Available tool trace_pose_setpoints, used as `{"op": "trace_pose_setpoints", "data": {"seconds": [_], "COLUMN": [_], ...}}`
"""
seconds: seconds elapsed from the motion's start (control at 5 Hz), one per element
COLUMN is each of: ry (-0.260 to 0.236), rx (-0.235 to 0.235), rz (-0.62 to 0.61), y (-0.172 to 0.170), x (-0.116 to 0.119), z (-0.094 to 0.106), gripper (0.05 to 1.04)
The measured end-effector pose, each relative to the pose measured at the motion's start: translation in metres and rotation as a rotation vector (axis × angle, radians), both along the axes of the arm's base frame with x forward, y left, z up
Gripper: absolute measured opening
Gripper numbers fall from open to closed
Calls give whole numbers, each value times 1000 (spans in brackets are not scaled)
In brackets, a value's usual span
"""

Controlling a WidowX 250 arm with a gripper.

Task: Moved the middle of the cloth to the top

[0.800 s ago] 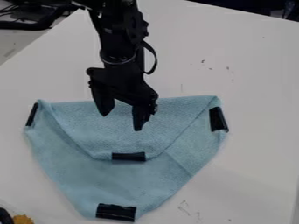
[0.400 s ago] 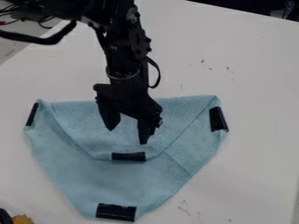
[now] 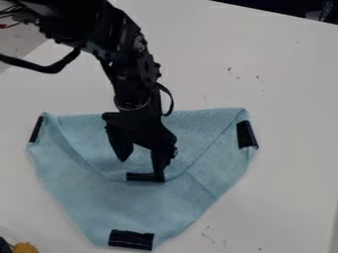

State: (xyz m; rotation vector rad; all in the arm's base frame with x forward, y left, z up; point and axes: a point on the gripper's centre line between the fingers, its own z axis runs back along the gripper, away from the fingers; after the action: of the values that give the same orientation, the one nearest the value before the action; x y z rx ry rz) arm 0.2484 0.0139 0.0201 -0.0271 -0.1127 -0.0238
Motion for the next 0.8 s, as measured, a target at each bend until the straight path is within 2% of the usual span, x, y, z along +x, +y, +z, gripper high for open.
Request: {"op": "trace_pose_setpoints", "data": {"seconds": [0.2, 0.6, 0.8], "ry": [20, 58, 51], "rx": [-29, -25, -34], "rz": [5, 5, 0], "y": [3, 4, 2], "x": [-11, -19, -19], "z": [-11, -13, -14], "gripper": [999, 997, 955]}}
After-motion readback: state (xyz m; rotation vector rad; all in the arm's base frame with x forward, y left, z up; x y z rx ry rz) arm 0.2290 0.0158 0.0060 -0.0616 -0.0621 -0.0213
